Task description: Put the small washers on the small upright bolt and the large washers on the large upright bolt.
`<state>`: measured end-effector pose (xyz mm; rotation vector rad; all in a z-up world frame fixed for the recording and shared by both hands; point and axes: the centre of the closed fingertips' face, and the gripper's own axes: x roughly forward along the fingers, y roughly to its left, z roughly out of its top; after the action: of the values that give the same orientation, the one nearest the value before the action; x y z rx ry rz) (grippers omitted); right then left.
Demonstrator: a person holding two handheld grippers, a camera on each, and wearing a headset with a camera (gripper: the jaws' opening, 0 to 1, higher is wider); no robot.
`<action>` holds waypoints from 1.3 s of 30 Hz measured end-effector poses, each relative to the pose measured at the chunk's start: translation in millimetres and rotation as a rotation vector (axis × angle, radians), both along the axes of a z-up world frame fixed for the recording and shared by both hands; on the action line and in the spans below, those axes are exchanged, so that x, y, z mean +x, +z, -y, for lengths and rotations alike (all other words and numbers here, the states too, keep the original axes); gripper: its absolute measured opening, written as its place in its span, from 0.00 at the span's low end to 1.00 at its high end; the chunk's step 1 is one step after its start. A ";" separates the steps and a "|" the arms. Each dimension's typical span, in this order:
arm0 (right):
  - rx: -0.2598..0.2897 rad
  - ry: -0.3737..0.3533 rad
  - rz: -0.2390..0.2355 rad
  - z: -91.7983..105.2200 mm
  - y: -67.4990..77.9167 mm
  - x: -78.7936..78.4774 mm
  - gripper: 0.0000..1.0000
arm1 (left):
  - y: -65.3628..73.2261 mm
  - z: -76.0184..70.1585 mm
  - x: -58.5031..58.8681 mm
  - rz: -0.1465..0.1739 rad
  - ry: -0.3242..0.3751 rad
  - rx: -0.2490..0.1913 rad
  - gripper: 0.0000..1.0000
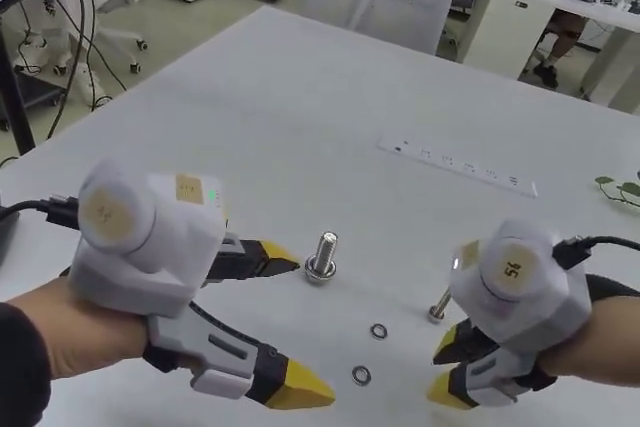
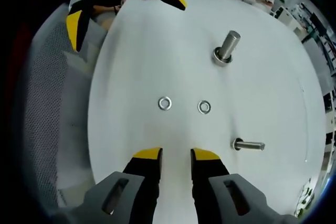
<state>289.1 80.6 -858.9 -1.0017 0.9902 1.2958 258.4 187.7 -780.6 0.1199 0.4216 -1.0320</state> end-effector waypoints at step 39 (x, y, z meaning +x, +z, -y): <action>-0.035 0.142 -0.017 -53.8 -18.3 -11.5 0.22 | 12.6 -4.3 -1.7 0.030 0.031 0.004 0.77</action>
<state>277.6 134.4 -877.2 -1.1052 0.9716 1.4103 256.6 192.0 -768.0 0.1318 0.3965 -0.9980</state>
